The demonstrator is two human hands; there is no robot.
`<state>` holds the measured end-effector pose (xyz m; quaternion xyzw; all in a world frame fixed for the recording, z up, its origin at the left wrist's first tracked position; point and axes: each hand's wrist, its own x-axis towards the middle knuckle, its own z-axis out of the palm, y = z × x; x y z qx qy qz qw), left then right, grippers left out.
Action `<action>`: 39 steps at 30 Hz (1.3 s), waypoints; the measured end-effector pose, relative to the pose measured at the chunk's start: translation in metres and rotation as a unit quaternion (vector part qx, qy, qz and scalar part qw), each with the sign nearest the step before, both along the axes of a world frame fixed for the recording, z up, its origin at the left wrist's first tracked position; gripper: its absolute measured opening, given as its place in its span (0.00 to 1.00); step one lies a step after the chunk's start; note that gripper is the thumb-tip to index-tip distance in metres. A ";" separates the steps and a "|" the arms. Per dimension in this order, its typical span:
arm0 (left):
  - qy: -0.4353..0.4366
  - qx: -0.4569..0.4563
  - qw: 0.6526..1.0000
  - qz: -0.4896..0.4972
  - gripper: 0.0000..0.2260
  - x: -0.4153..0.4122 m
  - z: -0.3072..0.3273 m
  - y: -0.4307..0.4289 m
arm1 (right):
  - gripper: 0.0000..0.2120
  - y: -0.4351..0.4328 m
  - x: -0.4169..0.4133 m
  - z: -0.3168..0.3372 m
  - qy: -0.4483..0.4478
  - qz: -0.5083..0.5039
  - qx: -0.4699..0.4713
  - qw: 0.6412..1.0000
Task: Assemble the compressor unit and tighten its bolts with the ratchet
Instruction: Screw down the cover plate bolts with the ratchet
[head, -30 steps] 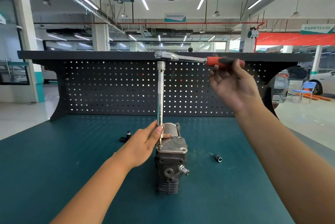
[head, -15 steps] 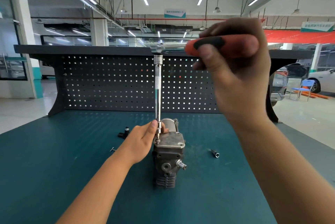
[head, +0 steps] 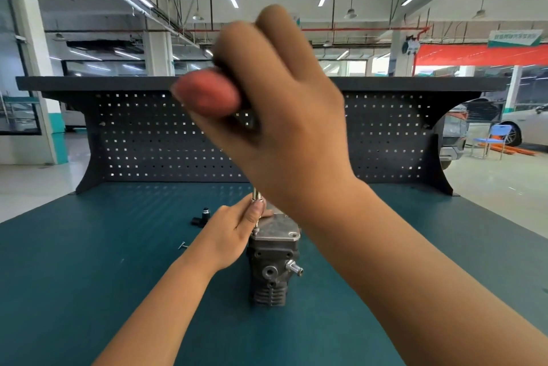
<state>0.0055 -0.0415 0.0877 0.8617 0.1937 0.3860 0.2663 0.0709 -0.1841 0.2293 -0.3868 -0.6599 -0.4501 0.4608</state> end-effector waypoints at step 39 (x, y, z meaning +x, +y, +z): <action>0.023 -0.027 0.999 0.017 0.23 0.001 0.005 -0.009 | 0.14 -0.009 0.026 -0.029 0.229 0.396 0.123 0.881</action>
